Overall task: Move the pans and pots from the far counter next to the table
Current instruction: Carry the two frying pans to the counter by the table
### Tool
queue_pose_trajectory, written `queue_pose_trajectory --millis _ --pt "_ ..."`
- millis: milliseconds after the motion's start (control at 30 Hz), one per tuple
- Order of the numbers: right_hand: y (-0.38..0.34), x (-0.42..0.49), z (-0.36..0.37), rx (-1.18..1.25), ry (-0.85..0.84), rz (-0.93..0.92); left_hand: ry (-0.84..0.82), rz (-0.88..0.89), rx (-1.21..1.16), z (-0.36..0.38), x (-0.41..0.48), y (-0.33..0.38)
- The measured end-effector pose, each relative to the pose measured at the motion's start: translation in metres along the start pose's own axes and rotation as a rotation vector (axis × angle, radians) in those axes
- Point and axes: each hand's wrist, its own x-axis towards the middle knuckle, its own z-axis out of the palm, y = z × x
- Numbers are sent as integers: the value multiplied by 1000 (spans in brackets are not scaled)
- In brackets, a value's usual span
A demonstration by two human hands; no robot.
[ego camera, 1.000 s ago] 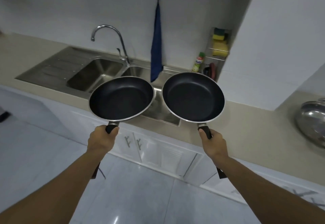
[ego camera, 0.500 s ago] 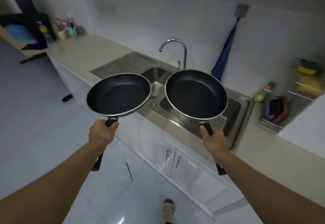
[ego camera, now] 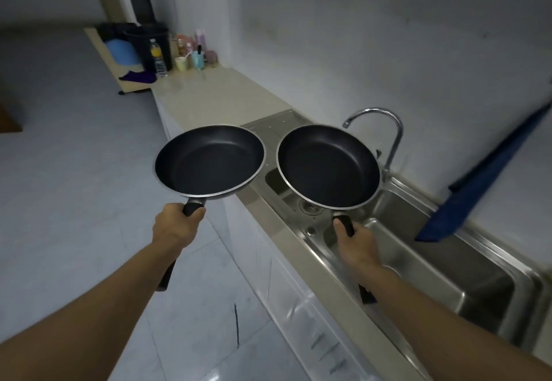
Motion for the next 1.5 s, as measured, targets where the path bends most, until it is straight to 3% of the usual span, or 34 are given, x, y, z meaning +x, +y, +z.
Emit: queue_pose_trajectory --millis 400,833,1500 --pt "-83 114 122 -27 -68 -15 74 -55 -2 -28 157 2" --pt "-181 198 259 -9 1 76 -7 -20 -15 -75 359 21" --pt "-290 424 387 -71 39 -21 100 112 77 -44 628 87"
